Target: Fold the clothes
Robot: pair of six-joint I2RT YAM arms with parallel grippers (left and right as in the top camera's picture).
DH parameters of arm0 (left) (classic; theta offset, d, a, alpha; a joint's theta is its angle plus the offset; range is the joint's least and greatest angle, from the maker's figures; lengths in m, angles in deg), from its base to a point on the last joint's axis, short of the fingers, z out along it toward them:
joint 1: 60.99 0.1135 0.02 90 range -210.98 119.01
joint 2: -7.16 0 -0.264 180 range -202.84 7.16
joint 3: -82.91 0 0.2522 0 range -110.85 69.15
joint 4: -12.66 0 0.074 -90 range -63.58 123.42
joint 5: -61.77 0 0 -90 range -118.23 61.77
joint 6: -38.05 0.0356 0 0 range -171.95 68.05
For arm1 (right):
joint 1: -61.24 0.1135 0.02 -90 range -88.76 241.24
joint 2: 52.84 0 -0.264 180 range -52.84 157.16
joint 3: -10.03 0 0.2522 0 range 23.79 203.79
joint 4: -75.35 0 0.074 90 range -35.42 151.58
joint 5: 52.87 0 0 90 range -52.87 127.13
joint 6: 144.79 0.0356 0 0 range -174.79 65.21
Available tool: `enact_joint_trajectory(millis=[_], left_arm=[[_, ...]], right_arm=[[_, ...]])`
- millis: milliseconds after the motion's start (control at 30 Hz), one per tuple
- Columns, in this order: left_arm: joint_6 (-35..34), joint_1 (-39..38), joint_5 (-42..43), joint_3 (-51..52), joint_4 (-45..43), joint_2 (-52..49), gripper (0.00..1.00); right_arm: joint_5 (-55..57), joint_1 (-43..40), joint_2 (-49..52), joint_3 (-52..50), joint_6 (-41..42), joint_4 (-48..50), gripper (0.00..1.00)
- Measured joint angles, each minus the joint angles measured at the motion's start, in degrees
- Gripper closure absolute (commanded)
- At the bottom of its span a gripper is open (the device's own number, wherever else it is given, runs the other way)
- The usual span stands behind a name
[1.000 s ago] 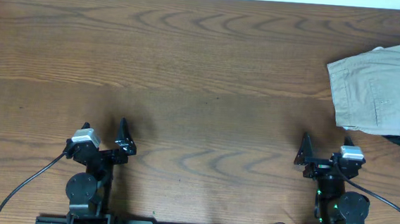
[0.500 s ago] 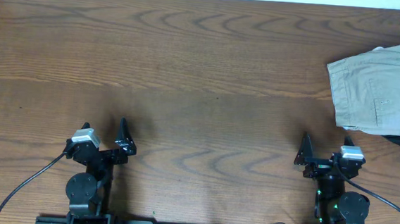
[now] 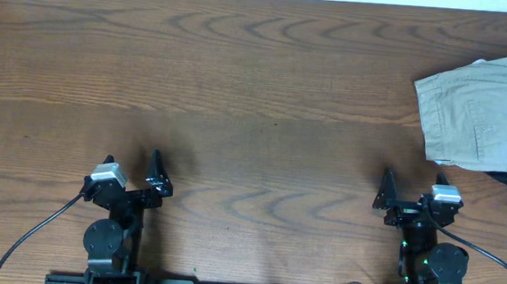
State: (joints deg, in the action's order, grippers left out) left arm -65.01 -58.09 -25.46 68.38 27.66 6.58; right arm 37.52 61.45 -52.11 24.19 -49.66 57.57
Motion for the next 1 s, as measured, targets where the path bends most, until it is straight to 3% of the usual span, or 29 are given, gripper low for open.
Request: enact_joint_trajectory(millis=[767, 1000], left_arm=[[0.0, 0.0, 0.0, 0.0, 0.0, 0.0, 0.02], [0.0, 0.0, 0.0, 0.0, 0.0, 0.0, 0.02]], right_arm=[[-1.1, 0.0, 0.0, 0.0, 0.6, 0.1, 0.01], [-9.1, 0.0, 0.0, 0.0, 15.7, 0.9, 0.01]])
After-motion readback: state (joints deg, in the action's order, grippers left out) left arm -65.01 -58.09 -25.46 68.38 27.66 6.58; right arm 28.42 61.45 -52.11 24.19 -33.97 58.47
